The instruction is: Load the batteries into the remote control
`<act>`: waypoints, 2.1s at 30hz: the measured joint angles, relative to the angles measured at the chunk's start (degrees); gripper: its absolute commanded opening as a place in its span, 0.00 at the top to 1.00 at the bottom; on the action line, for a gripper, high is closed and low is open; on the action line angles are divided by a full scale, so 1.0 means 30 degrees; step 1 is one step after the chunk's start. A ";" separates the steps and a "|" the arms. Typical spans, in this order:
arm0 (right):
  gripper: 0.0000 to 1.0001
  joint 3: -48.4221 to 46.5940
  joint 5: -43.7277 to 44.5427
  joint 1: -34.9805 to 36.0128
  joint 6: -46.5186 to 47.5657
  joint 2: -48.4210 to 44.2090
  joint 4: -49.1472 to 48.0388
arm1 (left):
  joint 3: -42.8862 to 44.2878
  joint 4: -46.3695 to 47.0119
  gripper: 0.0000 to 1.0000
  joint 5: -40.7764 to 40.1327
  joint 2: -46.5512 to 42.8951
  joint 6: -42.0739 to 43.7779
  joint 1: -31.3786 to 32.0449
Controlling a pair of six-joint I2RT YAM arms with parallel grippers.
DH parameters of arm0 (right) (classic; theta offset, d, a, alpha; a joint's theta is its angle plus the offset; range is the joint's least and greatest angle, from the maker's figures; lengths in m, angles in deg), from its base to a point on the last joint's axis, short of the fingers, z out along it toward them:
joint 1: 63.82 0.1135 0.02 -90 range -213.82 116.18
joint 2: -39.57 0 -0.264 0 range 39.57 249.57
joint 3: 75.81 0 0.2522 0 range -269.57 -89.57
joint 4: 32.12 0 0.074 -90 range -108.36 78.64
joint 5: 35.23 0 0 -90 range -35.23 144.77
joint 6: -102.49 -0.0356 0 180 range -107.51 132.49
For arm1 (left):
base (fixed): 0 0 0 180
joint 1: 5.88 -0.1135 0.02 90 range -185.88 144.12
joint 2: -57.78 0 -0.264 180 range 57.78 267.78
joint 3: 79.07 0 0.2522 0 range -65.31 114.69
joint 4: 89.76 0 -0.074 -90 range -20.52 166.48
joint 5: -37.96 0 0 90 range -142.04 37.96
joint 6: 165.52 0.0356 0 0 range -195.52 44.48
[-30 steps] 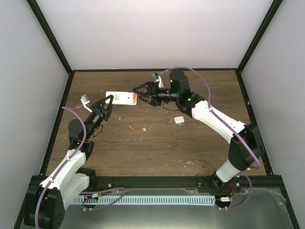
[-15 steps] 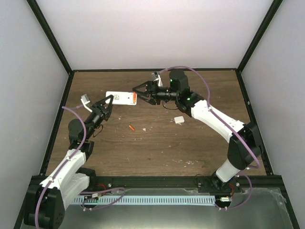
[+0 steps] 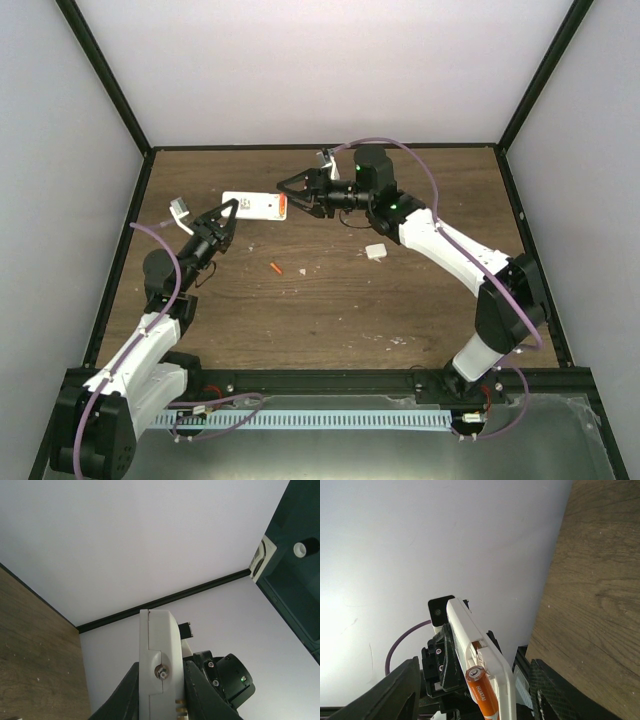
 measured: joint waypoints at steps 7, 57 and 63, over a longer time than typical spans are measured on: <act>0.53 -0.0146 -0.0007 0.0000 -0.0051 0.0051 -0.0168 | 0.0000 0.0000 1.00 0.0000 0.0022 0.0036 0.0000; 0.81 0.0619 -0.0066 0.0393 -0.0444 0.0138 -0.1311 | -0.0015 0.1078 1.00 -0.0007 0.0182 0.0852 0.0036; 0.83 0.1035 0.0007 0.0408 -0.0197 -0.0102 -0.1632 | -0.0058 0.1078 1.00 -0.0007 0.0182 0.0707 0.0109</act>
